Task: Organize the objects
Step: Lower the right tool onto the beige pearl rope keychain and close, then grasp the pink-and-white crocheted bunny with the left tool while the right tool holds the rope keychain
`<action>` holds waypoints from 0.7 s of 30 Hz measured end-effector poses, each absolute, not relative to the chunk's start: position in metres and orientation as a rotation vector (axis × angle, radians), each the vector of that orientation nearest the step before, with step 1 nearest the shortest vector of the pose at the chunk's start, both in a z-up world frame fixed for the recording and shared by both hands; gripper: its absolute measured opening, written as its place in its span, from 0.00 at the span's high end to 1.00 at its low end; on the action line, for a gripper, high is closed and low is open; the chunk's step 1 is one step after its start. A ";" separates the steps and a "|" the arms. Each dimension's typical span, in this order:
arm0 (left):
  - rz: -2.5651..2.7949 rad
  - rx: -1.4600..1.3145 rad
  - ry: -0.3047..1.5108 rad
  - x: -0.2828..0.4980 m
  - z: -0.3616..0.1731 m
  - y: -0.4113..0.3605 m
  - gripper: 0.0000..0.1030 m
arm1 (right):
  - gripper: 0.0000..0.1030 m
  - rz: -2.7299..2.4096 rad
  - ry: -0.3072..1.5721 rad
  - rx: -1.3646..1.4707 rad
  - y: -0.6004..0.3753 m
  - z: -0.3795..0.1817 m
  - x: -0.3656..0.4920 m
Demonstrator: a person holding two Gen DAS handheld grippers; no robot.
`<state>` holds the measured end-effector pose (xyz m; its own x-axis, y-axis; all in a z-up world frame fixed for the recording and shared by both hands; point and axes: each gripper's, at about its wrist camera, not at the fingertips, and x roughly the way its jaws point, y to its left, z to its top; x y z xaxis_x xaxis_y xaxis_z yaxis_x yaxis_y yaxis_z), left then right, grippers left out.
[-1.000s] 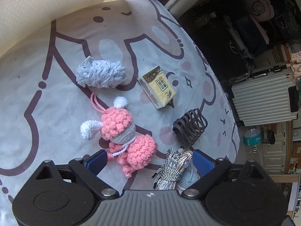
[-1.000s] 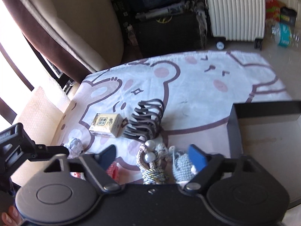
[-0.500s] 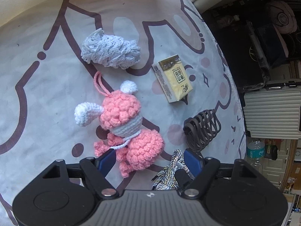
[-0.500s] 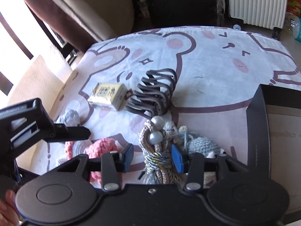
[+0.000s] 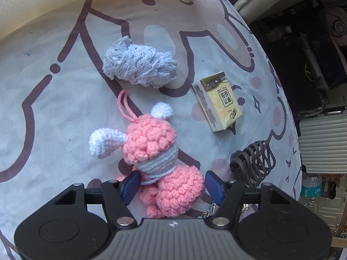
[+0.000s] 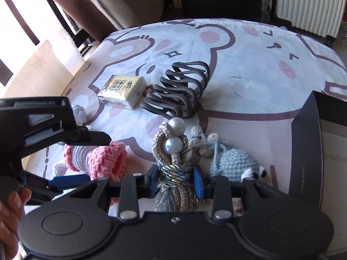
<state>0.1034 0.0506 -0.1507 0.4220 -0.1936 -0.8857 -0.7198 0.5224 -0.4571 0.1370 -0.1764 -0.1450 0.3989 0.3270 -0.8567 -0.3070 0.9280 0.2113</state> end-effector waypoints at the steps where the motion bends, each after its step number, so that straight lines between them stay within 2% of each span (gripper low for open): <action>1: 0.413 -0.995 1.118 0.104 -0.151 0.051 0.37 | 0.67 0.405 1.089 0.019 -0.176 -0.144 0.137; 7: 0.409 -0.853 1.139 0.109 -0.148 0.052 0.37 | 0.67 0.456 1.059 0.029 -0.169 -0.137 0.139; 14: 0.241 -0.495 1.169 0.124 -0.134 0.032 0.42 | 0.67 0.493 1.043 -0.015 -0.150 -0.137 0.139; 21: 0.225 -0.520 1.175 0.123 -0.136 0.047 0.44 | 0.67 0.574 1.087 -0.026 -0.137 -0.143 0.134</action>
